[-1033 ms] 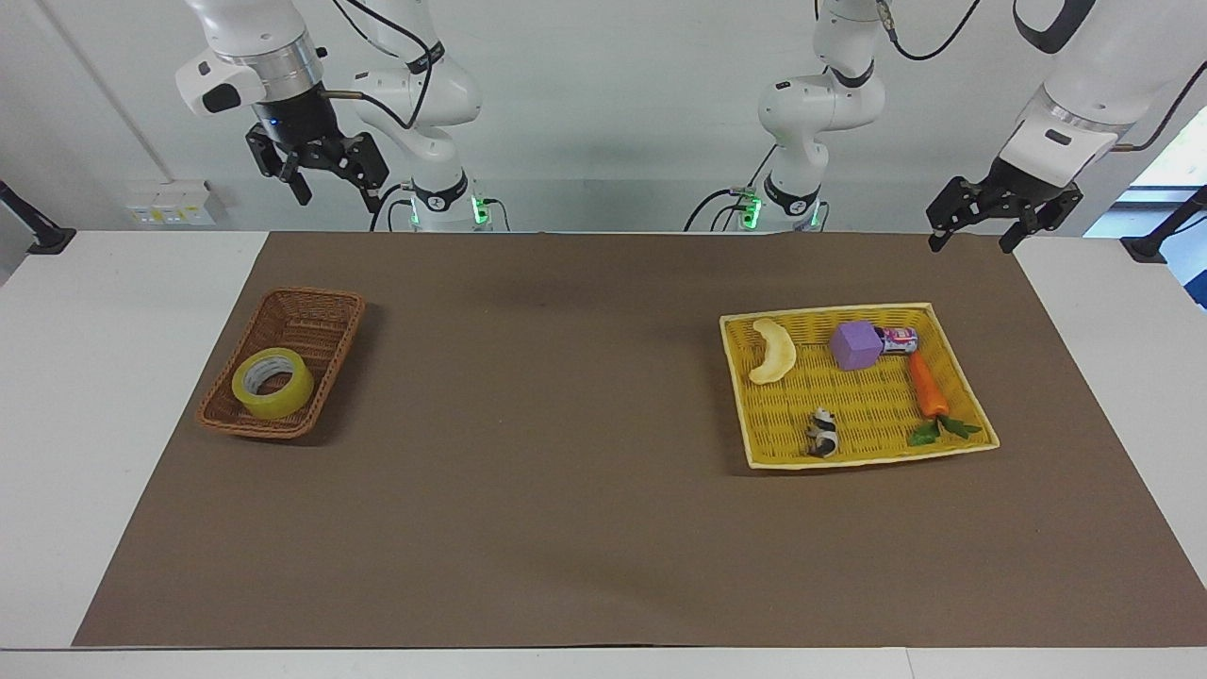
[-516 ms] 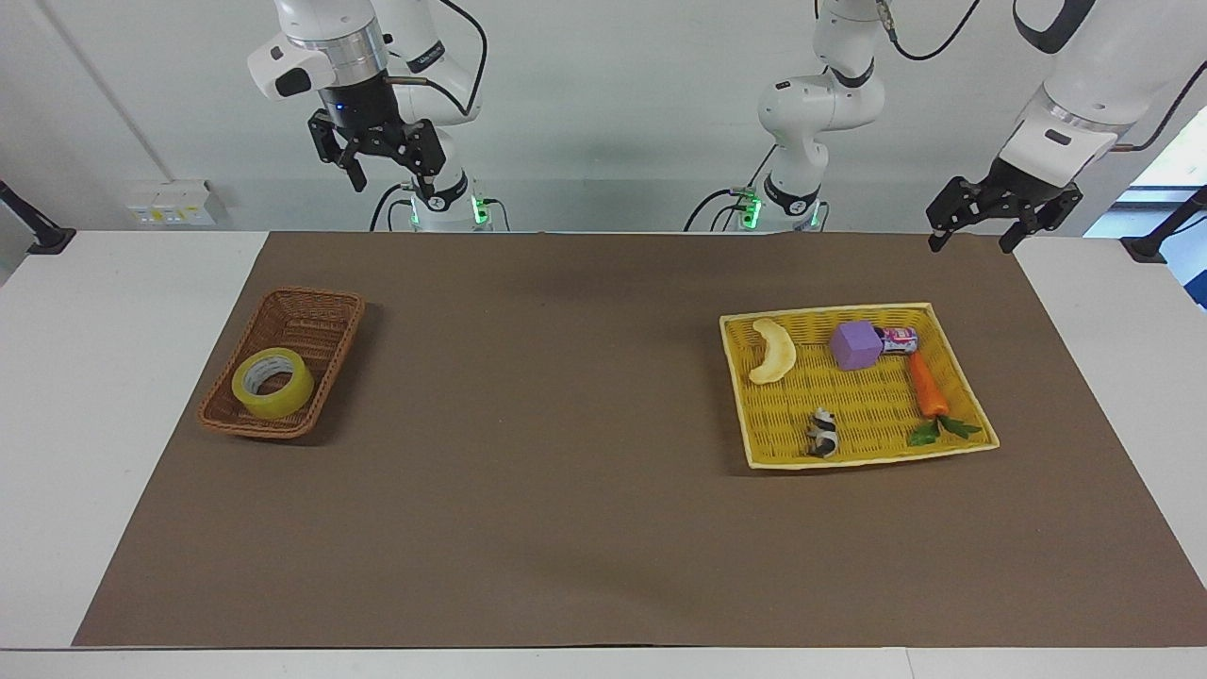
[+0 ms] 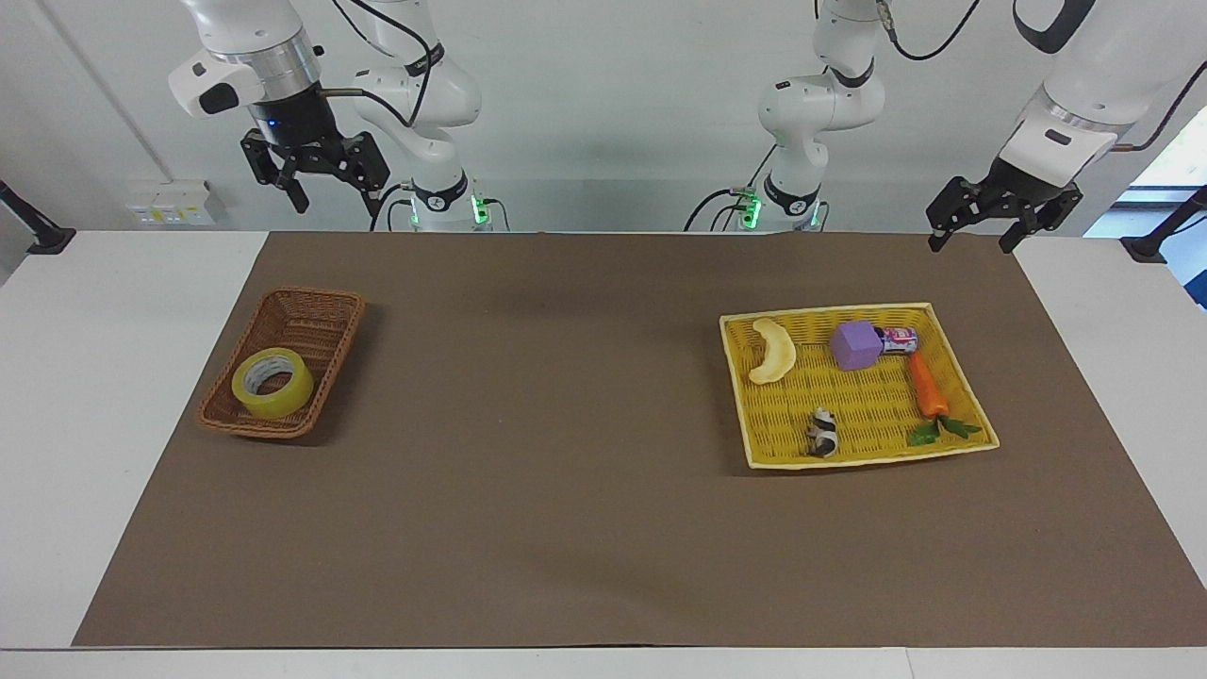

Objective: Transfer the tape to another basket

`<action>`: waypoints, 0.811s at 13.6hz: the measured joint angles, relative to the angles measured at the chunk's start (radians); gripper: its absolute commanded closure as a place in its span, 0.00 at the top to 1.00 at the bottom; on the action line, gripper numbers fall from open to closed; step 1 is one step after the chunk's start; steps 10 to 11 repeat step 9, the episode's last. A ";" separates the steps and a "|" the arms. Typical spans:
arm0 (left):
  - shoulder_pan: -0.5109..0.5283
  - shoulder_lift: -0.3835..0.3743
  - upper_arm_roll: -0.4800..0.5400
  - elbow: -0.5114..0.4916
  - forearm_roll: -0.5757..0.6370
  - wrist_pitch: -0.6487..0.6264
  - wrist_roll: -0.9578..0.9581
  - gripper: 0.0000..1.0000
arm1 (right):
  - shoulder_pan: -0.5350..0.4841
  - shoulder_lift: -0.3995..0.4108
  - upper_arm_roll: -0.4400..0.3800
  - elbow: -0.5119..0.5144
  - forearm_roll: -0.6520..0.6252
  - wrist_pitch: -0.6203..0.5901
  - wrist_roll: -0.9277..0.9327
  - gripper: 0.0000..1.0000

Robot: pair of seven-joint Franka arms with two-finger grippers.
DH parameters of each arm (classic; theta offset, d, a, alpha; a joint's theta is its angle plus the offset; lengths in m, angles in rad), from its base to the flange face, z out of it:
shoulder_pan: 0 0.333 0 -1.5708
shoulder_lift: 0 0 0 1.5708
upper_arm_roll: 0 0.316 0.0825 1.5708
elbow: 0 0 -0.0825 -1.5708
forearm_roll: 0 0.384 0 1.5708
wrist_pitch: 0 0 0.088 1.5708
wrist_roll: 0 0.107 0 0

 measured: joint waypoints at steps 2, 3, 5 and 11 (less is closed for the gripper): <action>0.000 0.000 0.000 0.000 0.000 0.000 0.000 1.00 | 0.000 0.002 0.000 0.005 -0.001 0.000 0.000 1.00; 0.000 0.000 0.000 0.000 0.000 0.000 0.000 1.00 | -0.001 0.002 0.000 0.006 -0.001 0.000 0.000 1.00; 0.000 0.000 0.000 0.000 0.000 0.000 0.000 1.00 | -0.005 0.002 0.000 0.009 -0.001 -0.001 0.000 1.00; 0.000 0.000 0.000 0.000 0.000 0.000 0.000 1.00 | -0.009 0.002 0.000 0.027 -0.006 -0.095 0.000 1.00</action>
